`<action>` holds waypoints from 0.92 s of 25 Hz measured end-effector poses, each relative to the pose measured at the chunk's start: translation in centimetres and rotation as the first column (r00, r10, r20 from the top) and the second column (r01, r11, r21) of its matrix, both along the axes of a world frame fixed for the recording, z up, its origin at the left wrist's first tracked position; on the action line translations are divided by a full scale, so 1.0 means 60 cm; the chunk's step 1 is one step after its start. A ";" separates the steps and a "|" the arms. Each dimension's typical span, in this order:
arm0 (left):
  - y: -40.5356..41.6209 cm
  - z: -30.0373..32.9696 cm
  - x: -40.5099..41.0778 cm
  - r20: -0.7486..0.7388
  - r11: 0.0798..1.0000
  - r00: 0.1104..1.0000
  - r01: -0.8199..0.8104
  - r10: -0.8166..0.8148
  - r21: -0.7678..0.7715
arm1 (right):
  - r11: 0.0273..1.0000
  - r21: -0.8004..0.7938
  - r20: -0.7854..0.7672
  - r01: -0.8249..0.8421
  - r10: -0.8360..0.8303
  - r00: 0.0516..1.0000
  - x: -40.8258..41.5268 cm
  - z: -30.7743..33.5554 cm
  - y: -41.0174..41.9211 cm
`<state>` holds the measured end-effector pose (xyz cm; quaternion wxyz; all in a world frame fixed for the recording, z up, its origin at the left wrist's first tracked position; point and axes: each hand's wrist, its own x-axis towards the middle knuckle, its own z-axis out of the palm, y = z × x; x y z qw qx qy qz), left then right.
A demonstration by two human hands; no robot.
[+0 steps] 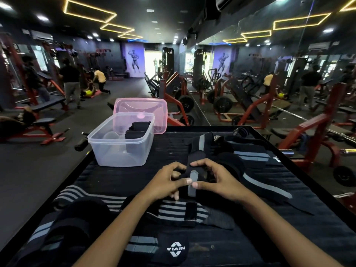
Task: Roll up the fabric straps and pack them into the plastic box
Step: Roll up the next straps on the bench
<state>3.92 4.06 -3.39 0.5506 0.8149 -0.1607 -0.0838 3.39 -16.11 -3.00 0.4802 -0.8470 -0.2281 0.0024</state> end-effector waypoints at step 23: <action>0.007 0.015 -0.009 0.103 0.943 0.965 -0.207 0.240 -0.259 | 0.880 -0.403 0.518 0.253 -0.009 0.855 0.010 -0.018 0.021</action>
